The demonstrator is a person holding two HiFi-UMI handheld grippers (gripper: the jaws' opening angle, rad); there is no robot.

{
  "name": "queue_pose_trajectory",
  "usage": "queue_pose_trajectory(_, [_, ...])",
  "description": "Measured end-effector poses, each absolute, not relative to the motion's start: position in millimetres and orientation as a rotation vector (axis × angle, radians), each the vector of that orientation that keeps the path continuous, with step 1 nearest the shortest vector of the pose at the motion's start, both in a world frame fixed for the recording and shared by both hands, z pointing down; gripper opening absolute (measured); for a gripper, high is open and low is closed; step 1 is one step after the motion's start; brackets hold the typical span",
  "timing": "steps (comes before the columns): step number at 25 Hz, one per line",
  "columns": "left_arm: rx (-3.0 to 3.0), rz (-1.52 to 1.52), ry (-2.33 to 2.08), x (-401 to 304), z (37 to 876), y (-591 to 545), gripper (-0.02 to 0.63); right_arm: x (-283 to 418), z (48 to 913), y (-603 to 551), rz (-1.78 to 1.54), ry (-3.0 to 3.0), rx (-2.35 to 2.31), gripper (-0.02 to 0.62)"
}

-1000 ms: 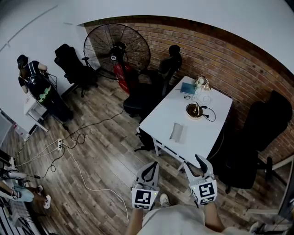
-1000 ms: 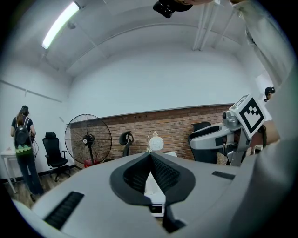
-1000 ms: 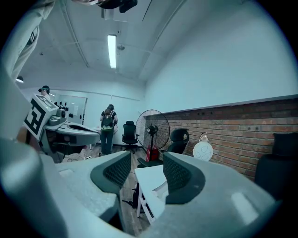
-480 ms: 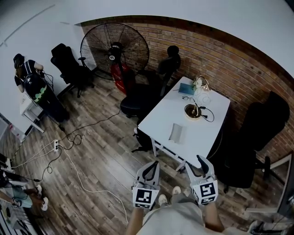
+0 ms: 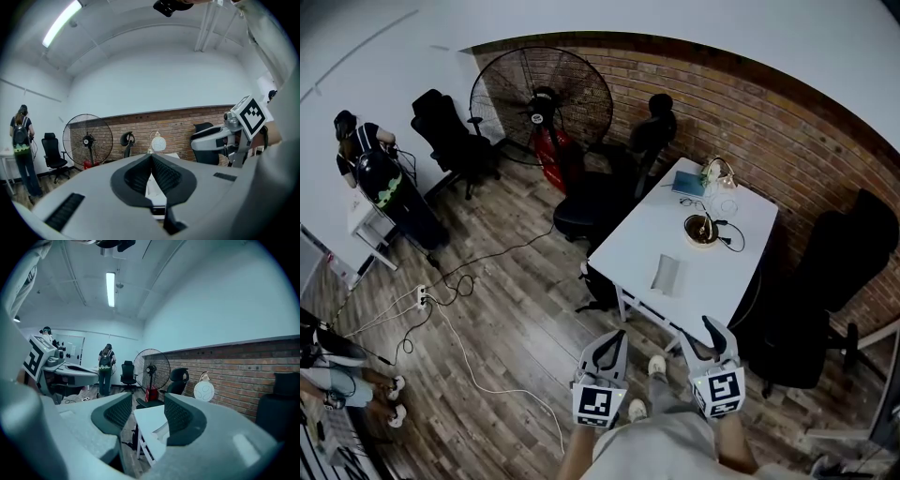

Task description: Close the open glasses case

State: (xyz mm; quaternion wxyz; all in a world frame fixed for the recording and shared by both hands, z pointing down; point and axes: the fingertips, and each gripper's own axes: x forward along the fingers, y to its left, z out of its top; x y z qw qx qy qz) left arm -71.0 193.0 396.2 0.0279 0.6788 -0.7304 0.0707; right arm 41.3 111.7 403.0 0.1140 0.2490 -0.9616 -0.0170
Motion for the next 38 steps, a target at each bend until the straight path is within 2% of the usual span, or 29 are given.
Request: queue_pose_trajectory(38, [2.113, 0.291, -2.245, -147.9, 399.0, -35.8, 0.006, -38.0, 415.5, -114.4, 0.004, -2.825, 0.724, 0.218])
